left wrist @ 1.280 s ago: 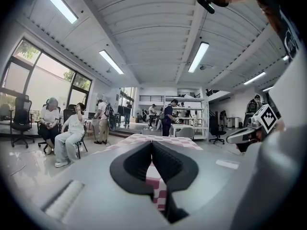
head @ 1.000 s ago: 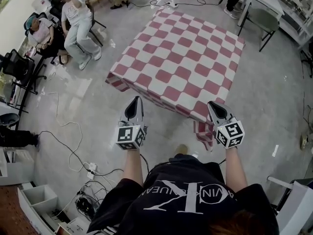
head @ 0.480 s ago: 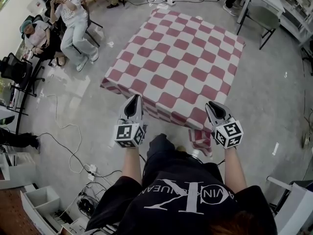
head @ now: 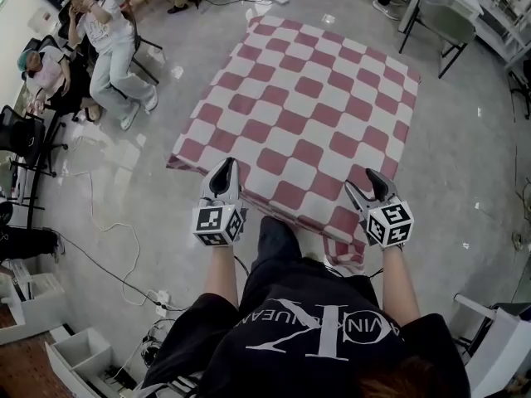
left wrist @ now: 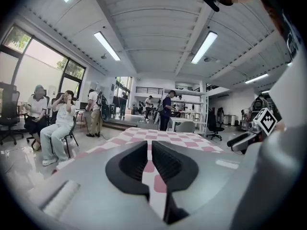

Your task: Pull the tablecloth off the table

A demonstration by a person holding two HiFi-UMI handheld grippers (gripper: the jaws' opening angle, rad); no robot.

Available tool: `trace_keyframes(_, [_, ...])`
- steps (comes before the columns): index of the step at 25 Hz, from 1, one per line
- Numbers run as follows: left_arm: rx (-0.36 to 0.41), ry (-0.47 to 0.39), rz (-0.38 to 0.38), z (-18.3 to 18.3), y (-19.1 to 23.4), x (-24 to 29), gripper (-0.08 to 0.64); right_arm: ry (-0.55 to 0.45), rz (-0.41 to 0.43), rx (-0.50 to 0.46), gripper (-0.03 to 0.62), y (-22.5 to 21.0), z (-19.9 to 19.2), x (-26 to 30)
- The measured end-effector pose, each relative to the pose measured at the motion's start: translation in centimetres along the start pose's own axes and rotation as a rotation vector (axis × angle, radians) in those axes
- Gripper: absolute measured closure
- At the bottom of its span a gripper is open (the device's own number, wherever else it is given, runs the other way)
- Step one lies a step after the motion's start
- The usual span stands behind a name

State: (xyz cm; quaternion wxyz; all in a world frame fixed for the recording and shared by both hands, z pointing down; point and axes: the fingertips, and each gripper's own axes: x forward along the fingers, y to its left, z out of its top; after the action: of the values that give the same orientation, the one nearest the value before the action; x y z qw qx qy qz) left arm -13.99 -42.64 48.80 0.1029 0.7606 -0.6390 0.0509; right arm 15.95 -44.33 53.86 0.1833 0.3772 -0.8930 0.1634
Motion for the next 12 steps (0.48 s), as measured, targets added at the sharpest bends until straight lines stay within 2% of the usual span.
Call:
trace_keyframes(3, [-0.01,0.032,-0.016,-0.2,1.9,2.7,0.545,0.043,-0.048,0.036,0.316,-1.8,0.2,2.2])
trace_keyframes(8, [-0.02,0.076,-0.048,-0.7,4.8,7.0,0.534,0.079,-0.103,0.08,0.296,-4.0,0.3,5.5])
trace_keyframes(12, [-0.051,0.122,-0.092,-1.7,6.2,9.9,0.479,0.117,-0.149,0.107,0.29,-5.0,-0.5,7.0])
